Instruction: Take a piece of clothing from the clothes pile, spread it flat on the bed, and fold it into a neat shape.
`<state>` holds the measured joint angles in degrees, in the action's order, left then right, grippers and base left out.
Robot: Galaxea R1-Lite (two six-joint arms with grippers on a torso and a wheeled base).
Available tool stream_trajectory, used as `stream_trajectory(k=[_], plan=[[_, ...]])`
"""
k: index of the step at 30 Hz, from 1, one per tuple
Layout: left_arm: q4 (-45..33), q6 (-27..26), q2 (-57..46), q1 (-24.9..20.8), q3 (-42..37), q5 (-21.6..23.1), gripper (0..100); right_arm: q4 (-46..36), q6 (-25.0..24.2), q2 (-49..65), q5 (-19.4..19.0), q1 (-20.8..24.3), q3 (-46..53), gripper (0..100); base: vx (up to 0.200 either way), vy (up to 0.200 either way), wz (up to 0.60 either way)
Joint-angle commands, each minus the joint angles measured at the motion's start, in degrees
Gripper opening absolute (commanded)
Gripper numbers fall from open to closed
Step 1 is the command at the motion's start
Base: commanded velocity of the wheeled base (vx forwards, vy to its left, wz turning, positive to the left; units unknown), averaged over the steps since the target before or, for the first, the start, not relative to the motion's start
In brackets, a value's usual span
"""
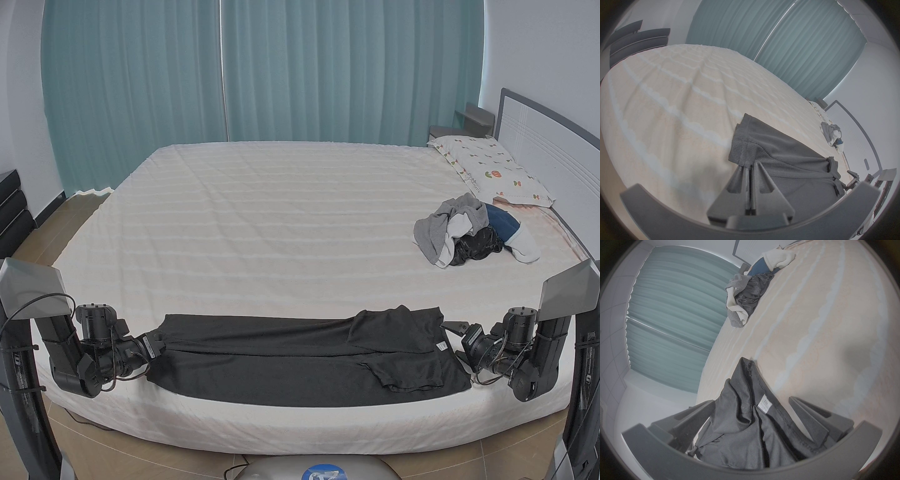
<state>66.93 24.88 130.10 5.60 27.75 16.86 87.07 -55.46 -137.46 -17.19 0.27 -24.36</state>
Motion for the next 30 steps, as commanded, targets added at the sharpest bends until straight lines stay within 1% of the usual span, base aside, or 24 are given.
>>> stream_trajectory(k=[1,5,9,12,13,17,20,22,26,28,29,30], plan=[[0.0,0.4,0.1,0.0,0.4,0.0,0,1.4,-1.6,0.8,0.0,-0.6,0.0,100,0.000,0.000,0.00],[0.0,2.1,-0.1,-0.1,1.0,-0.1,0,2.4,-2.6,0.6,0.0,-0.6,0.0,100,0.000,0.000,0.00],[0.0,6.1,-0.2,-1.3,2.4,-0.9,0,2.4,-2.6,0.3,0.0,-0.6,-0.1,100,0.000,0.000,0.00],[0.0,7.3,-0.8,-1.6,2.5,-0.9,0,2.4,-2.6,0.3,0.0,-0.6,-0.1,100,0.000,0.000,0.00],[0.0,8.5,-1.5,-1.8,2.4,-0.9,0,2.4,-2.7,0.4,0.0,-0.6,-0.2,100,0.000,0.000,0.00],[0.0,10.9,-2.7,-3.0,2.4,-0.9,0,2.4,-2.9,1.2,0.0,-1.9,-1.0,100,0.000,0.000,0.00],[0.0,11.7,-3.4,-3.5,2.4,-0.9,0,2.4,-3.1,2.1,0.0,-3.0,-1.6,100,0.000,-0.200,0.00],[0.0,12.9,-5.0,-4.8,2.0,-0.9,0,2.4,-3.2,2.2,-0.1,-4.8,-2.2,100,0.000,-0.200,0.00],[-0.3,14.5,-7.1,-6.7,1.6,-1.0,0,2.4,-3.2,1.5,-0.6,-5.3,-2.9,100,0.000,-0.200,0.00],[-0.4,15.9,-8.0,-7.6,1.6,-2.7,0,2.4,-3.2,-0.5,-1.4,-5.2,-3.2,100,0.000,-0.200,0.00],[-0.4,15.9,-8.0,-7.6,1.6,-2.7,0,2.4,-3.2,-0.5,-1.4,-5.2,-3.2,100,0.000,-0.200,0.00],[-0.4,16.3,-8.1,-8.5,1.6,-3.9,0,2.4,-3.0,-1.1,-1.1,-4.7,-3.5,100,0.000,-0.200,0.00]])
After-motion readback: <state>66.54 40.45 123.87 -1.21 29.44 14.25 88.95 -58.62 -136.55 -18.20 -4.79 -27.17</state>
